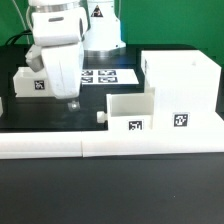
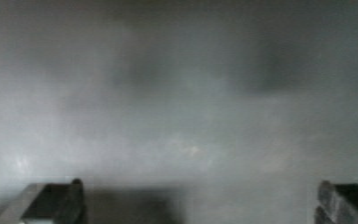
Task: Assemble drawer
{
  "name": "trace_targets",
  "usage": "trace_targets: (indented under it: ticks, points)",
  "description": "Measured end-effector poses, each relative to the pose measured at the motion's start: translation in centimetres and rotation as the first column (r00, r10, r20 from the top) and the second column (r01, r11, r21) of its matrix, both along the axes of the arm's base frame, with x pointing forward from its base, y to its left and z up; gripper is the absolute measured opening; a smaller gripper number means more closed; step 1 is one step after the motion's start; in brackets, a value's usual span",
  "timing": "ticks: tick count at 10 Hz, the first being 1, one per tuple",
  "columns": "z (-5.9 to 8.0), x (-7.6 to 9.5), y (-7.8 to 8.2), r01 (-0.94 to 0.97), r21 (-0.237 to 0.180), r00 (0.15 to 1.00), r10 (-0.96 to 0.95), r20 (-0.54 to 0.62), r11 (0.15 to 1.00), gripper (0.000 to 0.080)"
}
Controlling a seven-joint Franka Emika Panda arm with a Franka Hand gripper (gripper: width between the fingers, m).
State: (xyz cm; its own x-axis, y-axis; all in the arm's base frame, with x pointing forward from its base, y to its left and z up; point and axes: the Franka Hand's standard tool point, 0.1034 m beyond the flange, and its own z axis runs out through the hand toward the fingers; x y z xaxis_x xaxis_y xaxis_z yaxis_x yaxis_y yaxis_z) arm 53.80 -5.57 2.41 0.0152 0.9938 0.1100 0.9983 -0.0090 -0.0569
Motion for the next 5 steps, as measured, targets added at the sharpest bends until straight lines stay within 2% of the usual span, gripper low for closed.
trace_targets:
  ticks: [3, 5]
  points:
    - [-1.1, 1.0, 2.4, 0.001, 0.022, 1.000, -0.001, -0.005, 1.000, 0.0648]
    - [-1.0, 1.7, 3.1, 0.057, 0.011, 0.998, -0.057, -0.008, 0.998, 0.0648]
